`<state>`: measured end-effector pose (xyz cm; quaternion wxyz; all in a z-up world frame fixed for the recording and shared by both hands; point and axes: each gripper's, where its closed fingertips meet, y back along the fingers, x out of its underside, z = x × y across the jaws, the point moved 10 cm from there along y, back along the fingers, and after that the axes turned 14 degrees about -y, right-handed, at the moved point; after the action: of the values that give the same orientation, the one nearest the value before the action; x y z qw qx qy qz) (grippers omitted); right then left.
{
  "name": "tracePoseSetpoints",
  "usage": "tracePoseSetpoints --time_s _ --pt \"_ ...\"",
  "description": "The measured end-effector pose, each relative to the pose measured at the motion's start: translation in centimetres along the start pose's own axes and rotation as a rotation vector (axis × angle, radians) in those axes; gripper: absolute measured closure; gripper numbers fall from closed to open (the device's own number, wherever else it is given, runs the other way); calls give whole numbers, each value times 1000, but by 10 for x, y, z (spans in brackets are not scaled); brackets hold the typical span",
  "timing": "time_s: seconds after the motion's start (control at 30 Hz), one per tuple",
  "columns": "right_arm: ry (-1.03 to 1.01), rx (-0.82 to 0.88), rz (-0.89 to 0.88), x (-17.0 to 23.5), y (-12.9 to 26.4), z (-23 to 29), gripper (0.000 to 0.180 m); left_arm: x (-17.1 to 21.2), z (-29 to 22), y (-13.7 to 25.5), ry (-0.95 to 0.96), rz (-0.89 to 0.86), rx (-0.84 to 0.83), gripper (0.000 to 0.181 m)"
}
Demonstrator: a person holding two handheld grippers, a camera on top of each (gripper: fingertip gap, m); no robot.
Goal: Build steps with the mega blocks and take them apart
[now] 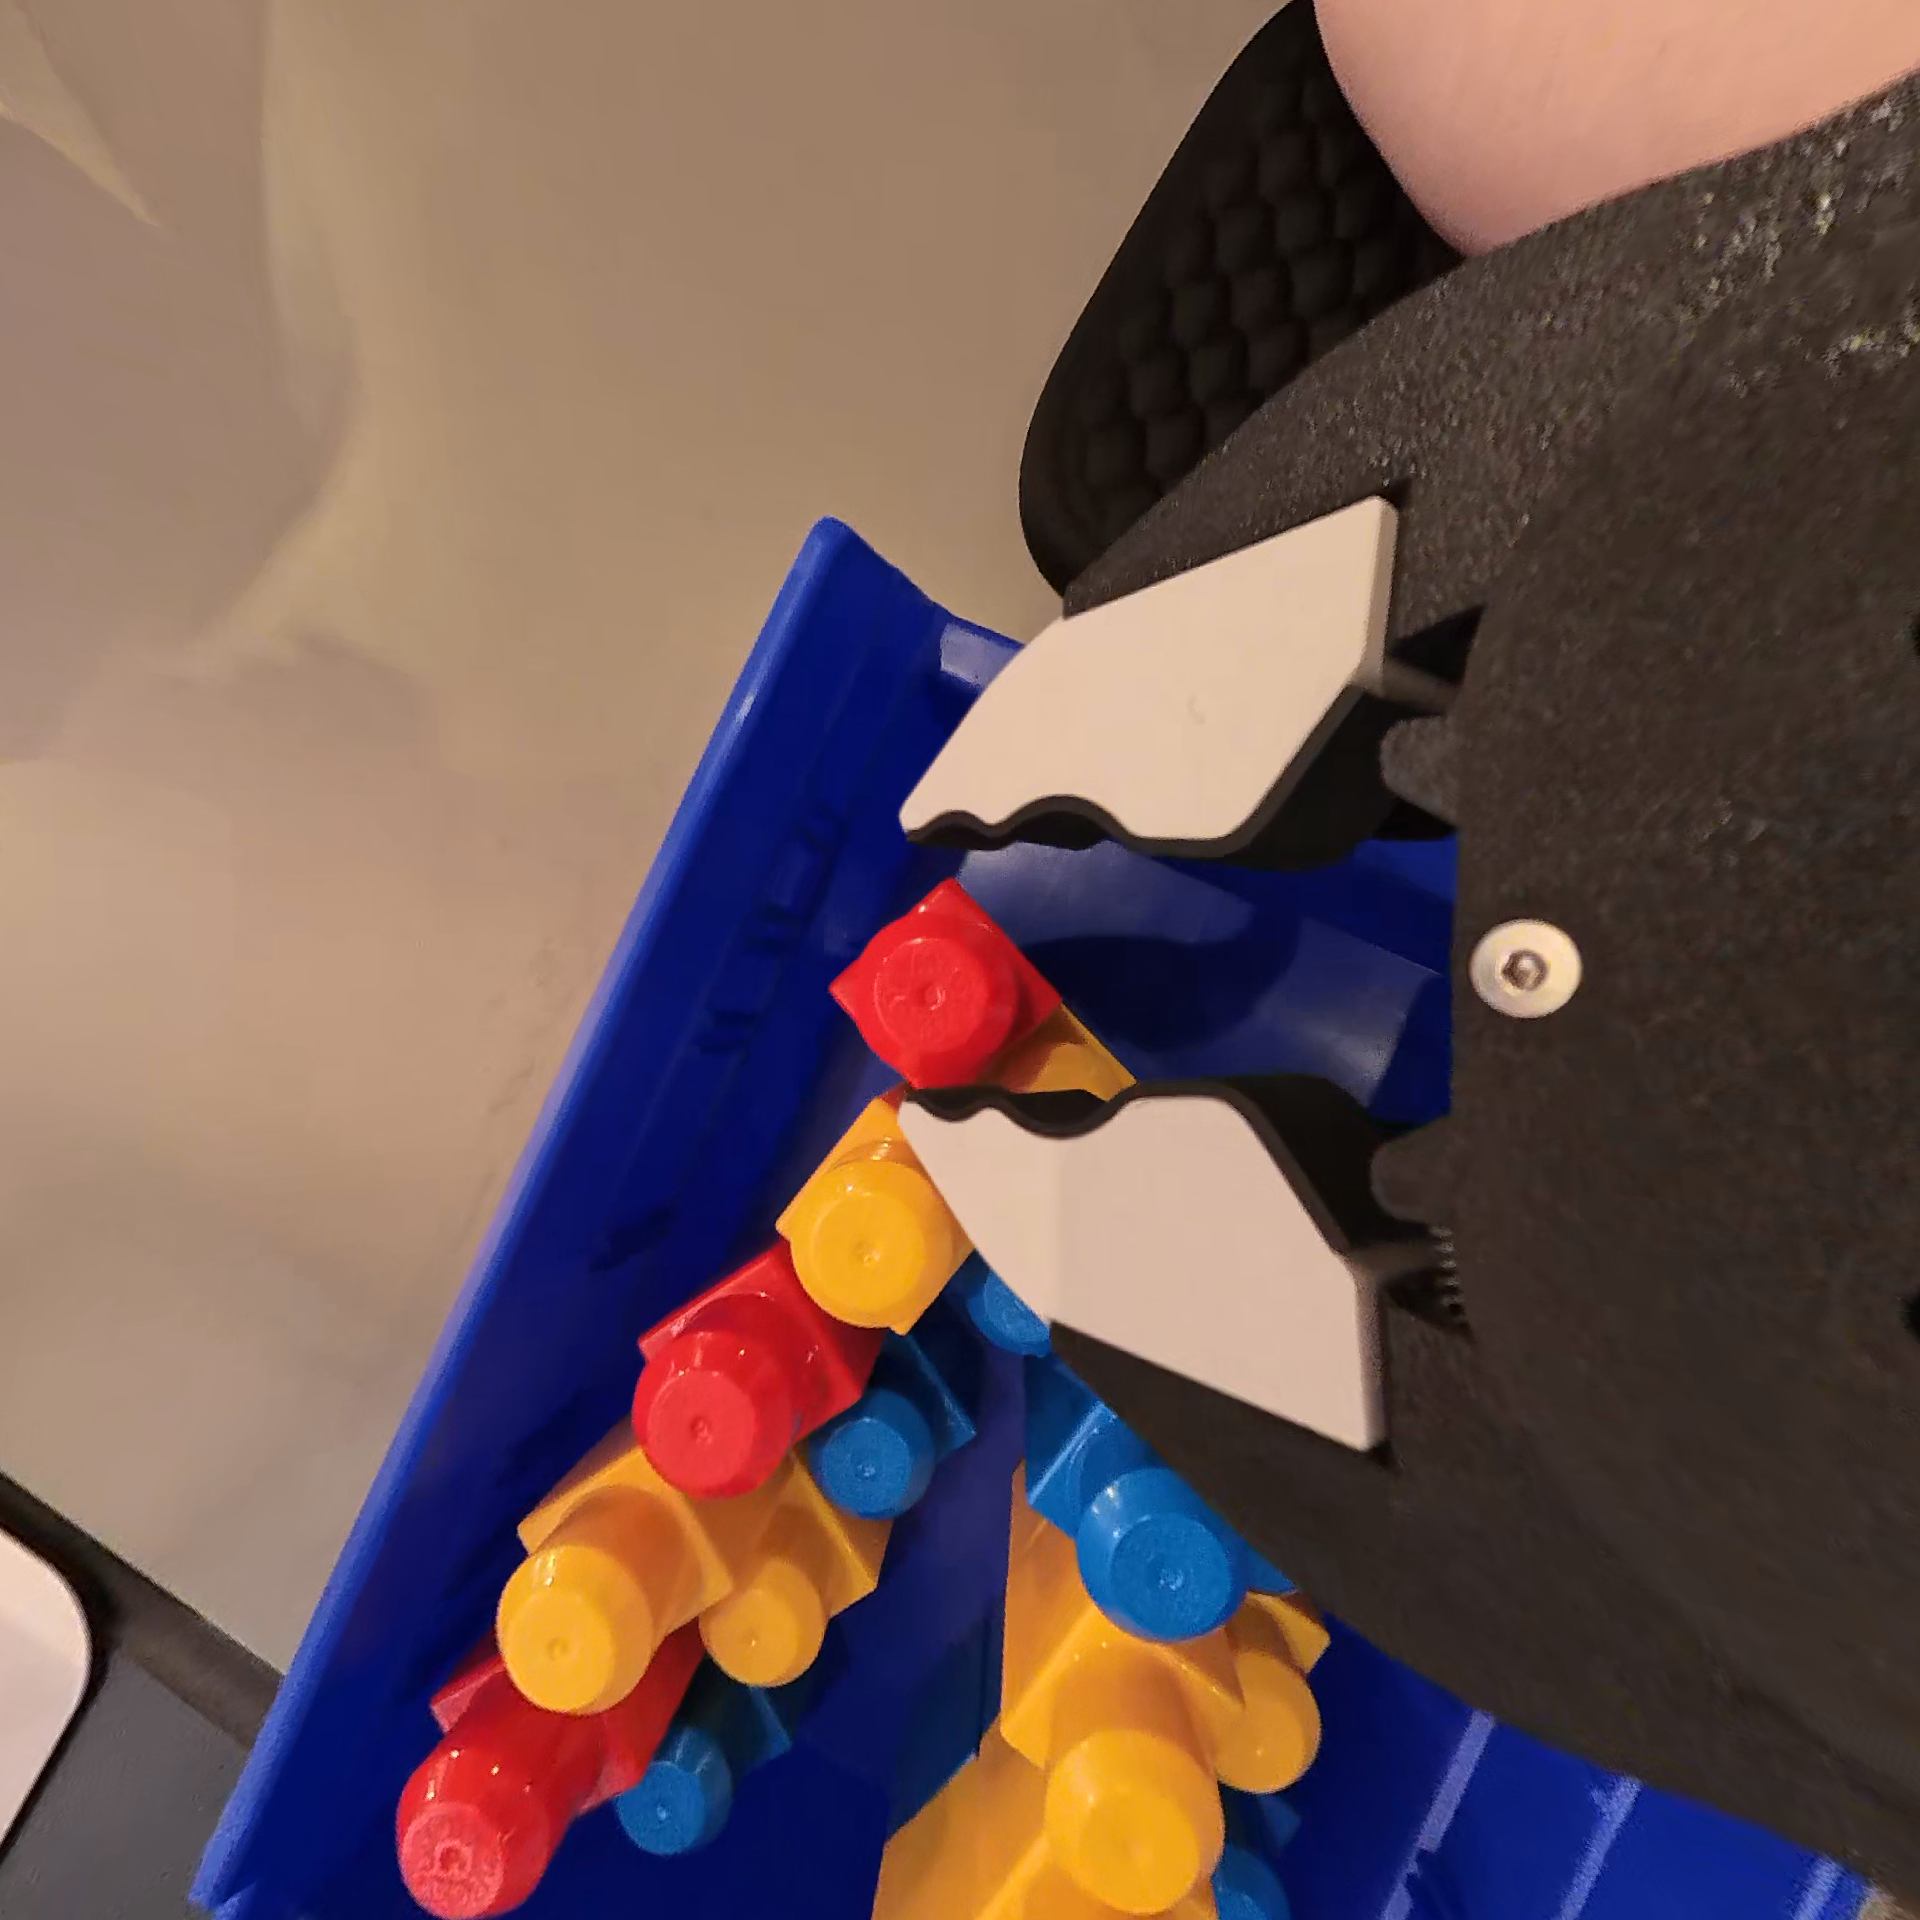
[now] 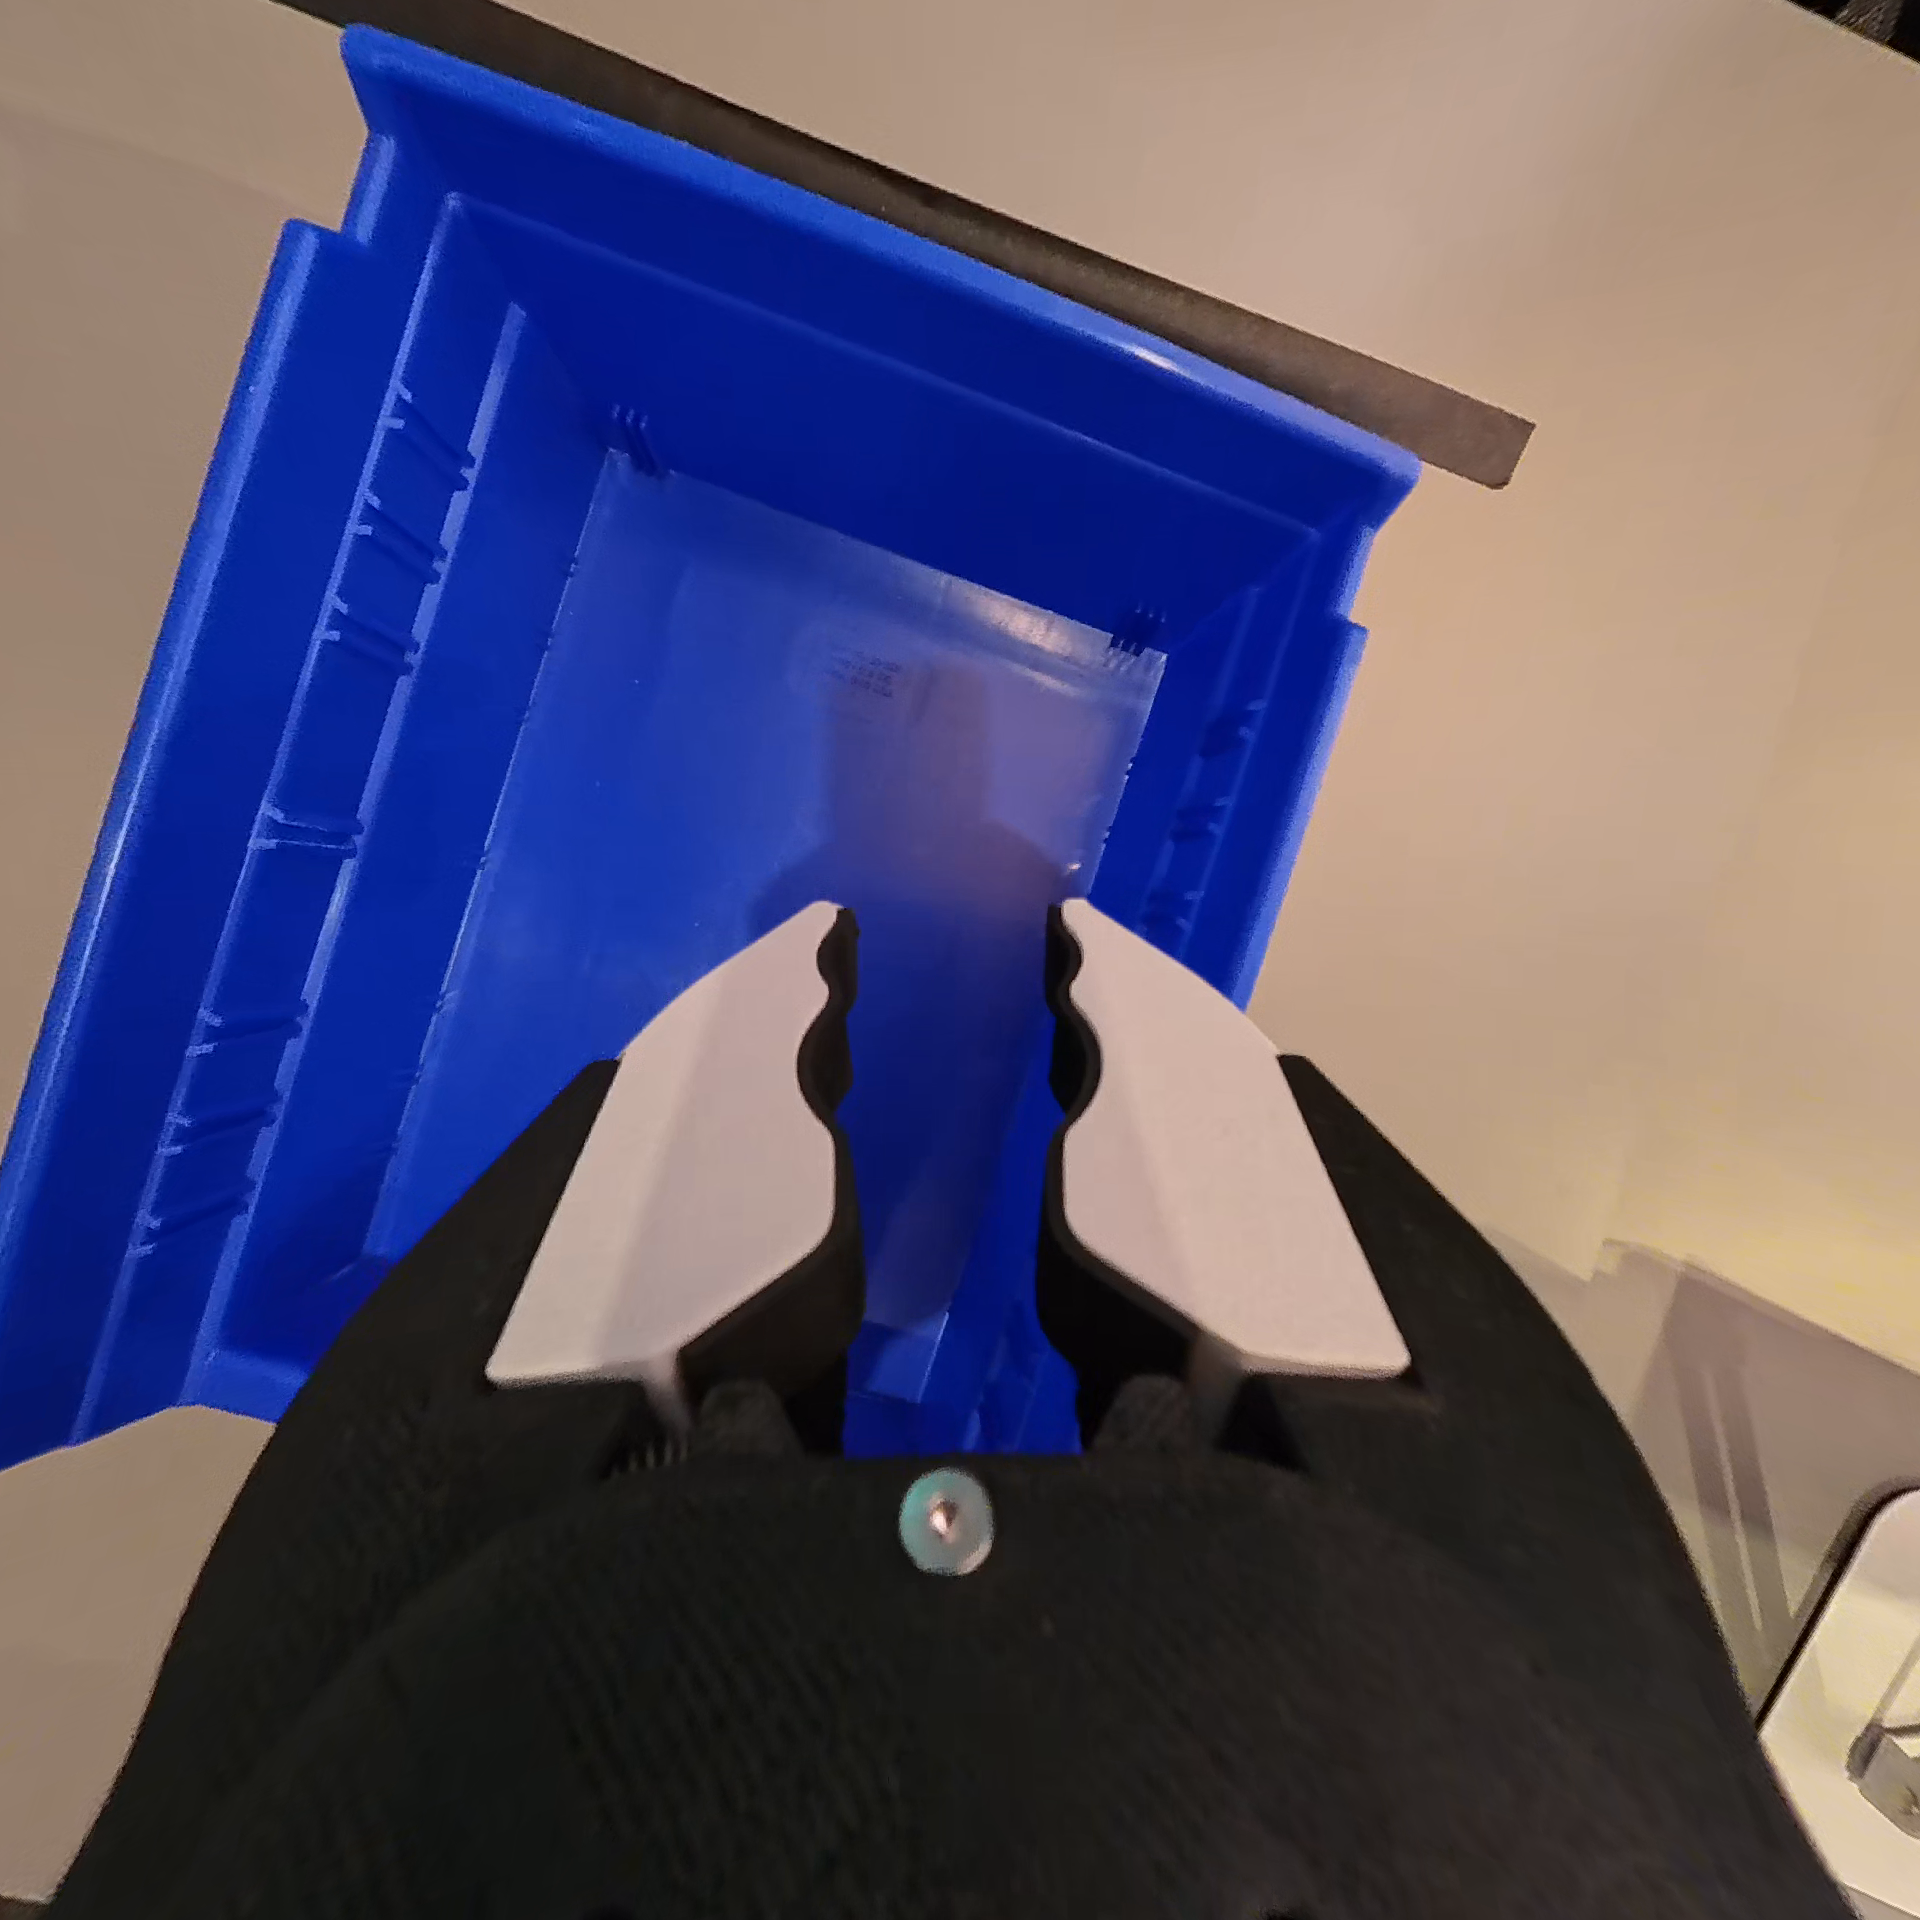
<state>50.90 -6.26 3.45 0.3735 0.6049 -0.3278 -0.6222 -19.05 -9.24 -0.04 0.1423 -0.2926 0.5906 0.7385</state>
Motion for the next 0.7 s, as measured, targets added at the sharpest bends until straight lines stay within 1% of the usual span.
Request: tracePoseSetpoints --time_s 0.27,0.37,0.43,0.5,0.7 --pt "15 0 15 0 -4 3 142 3 1 0 -24 -40 3 138" --pt "19 0 13 -1 -4 3 143 5 4 -4 -16 -29 2 138" --pt "23 -1 19 0 -5 4 143 4 5 -5 -19 -30 12 140" --pt "27 1 27 0 -6 4 143 2 4 -4 -44 -45 10 150" --pt "35 2 37 0 -7 5 143 1 -1 7 -71 -60 -1 150"
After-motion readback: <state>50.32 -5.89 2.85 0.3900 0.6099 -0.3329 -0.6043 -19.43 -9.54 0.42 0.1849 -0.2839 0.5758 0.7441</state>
